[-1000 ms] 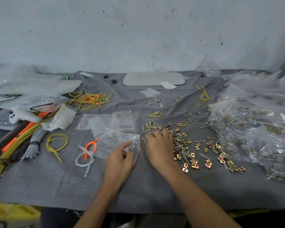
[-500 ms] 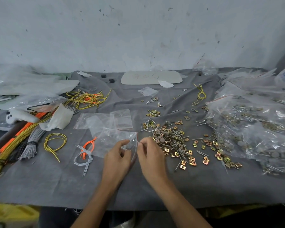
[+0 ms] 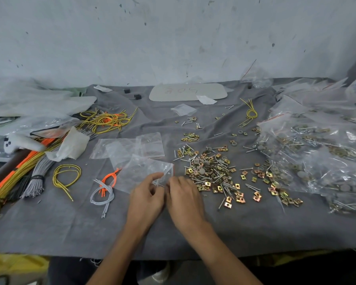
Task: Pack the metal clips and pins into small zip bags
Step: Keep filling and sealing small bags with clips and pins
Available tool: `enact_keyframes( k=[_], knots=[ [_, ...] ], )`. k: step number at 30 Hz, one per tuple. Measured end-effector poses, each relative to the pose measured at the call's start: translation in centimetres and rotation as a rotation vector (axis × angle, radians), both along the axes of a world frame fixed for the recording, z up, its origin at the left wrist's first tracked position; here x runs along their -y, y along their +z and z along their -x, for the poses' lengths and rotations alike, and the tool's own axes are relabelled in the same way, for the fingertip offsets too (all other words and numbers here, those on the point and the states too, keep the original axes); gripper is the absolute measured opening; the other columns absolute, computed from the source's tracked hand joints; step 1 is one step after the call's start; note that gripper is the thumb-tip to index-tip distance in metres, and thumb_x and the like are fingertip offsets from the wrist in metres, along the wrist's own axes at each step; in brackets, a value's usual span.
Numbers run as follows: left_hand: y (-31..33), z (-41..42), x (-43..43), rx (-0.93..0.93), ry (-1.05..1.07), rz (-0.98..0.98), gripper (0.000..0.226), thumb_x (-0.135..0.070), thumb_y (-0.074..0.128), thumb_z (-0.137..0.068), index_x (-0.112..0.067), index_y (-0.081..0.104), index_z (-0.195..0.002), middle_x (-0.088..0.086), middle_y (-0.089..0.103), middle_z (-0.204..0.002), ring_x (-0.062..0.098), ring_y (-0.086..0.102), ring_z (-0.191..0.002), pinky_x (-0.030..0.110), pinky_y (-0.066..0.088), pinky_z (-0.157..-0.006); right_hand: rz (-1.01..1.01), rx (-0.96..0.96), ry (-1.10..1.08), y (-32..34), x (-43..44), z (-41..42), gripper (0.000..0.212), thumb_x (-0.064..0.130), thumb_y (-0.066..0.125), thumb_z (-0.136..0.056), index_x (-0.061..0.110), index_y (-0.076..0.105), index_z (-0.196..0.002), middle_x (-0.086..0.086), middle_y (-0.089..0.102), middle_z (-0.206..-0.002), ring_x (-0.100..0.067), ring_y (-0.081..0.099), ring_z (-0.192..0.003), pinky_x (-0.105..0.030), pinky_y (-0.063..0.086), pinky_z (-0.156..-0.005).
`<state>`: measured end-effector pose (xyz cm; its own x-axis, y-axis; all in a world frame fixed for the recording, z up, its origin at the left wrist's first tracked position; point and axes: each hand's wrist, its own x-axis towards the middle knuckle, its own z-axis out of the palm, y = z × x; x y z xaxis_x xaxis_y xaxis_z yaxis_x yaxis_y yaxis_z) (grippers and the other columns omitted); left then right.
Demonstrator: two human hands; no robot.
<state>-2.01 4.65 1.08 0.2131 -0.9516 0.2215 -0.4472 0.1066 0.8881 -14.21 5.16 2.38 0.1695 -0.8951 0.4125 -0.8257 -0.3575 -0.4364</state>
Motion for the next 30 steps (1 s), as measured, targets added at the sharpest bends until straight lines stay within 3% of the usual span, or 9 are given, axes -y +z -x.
enact_keyframes(
  k=[8, 11, 13, 16, 19, 21, 26, 30],
  knots=[
    [0.0, 0.0, 0.0, 0.032, 0.003, -0.002, 0.045, -0.036, 0.051, -0.073, -0.029, 0.069, -0.114, 0.002, 0.068, -0.064, 0.013, 0.064, -0.06, 0.039, 0.055, -0.064, -0.012, -0.051, 0.074, 0.4, -0.3, 0.3, 0.019, 0.015, 0.049, -0.097, 0.017, 0.06, -0.112, -0.003, 0.064, -0.107, -0.024, 0.055, -0.097, -0.034, 0.04, -0.086],
    [-0.2, -0.2, 0.2, 0.032, 0.021, -0.002, 0.044, -0.039, 0.049, -0.073, -0.032, 0.069, -0.112, -0.001, 0.07, -0.068, 0.013, 0.066, -0.065, 0.041, 0.056, -0.068, -0.072, 0.06, 0.206, 0.7, -0.4, 0.6, 0.03, 0.011, 0.05, -0.093, 0.02, 0.056, -0.121, -0.003, 0.068, -0.107, -0.026, 0.053, -0.097, -0.032, 0.035, -0.081],
    [-0.2, -0.3, 0.2, 0.034, 0.024, -0.006, 0.045, -0.039, 0.047, -0.072, -0.034, 0.068, -0.111, -0.005, 0.071, -0.069, 0.01, 0.067, -0.066, 0.039, 0.055, -0.066, -0.112, 0.141, 0.23, 0.8, -0.4, 0.7, 0.031, 0.013, 0.05, -0.095, 0.023, 0.054, -0.124, -0.002, 0.069, -0.111, -0.025, 0.054, -0.1, -0.036, 0.041, -0.085],
    [-0.1, -0.3, 0.2, 0.029, 0.02, 0.001, 0.045, -0.038, 0.048, -0.073, -0.032, 0.068, -0.113, -0.003, 0.067, -0.061, 0.011, 0.061, -0.056, 0.036, 0.051, -0.059, -0.08, 0.18, 0.16, 0.6, -0.3, 1.1, 0.022, 0.021, 0.051, -0.098, 0.025, 0.061, -0.117, 0.006, 0.068, -0.108, -0.018, 0.052, -0.099, -0.035, 0.043, -0.087],
    [-0.2, -0.4, 0.3, 0.052, 0.028, 0.02, 0.042, -0.032, 0.049, -0.076, -0.03, 0.069, -0.113, -0.005, 0.056, -0.052, 0.006, 0.049, -0.048, 0.026, 0.042, -0.053, 0.013, 0.091, 0.031, 0.3, 0.0, 2.6, 0.012, 0.021, 0.058, -0.094, 0.023, 0.066, -0.102, 0.005, 0.065, -0.098, -0.019, 0.05, -0.093, -0.036, 0.043, -0.084],
    [-0.2, -0.3, 0.3, 0.042, 0.034, 0.006, 0.039, -0.029, 0.051, -0.078, -0.031, 0.069, -0.112, -0.005, 0.054, -0.051, 0.007, 0.048, -0.048, 0.03, 0.041, -0.054, 0.079, 0.04, -0.078, 0.3, 0.5, 4.1, 0.006, 0.02, 0.062, -0.092, 0.02, 0.067, -0.095, 0.002, 0.061, -0.094, -0.022, 0.05, -0.089, -0.037, 0.043, -0.081],
    [-0.2, -0.3, 0.3, 0.018, 0.039, -0.017, 0.038, -0.03, 0.051, -0.079, -0.032, 0.069, -0.112, 0.002, 0.057, -0.055, 0.011, 0.051, -0.051, 0.037, 0.046, -0.058, 0.014, -0.092, -0.205, 0.7, 2.2, 6.6, 0.012, 0.033, 0.054, -0.095, 0.025, 0.062, -0.1, 0.003, 0.056, -0.103, -0.018, 0.046, -0.095, -0.033, 0.039, -0.084],
    [-0.2, -0.3, 0.2, 0.005, 0.038, -0.006, 0.035, -0.029, 0.052, -0.079, -0.033, 0.069, -0.109, -0.001, 0.053, -0.053, 0.008, 0.047, -0.05, 0.034, 0.042, -0.055, -0.041, -0.18, -0.206, 0.6, 2.4, 6.7, 0.024, 0.041, 0.048, -0.098, 0.029, 0.058, -0.115, 0.003, 0.056, -0.114, -0.018, 0.045, -0.104, -0.034, 0.038, -0.09]
  ],
)
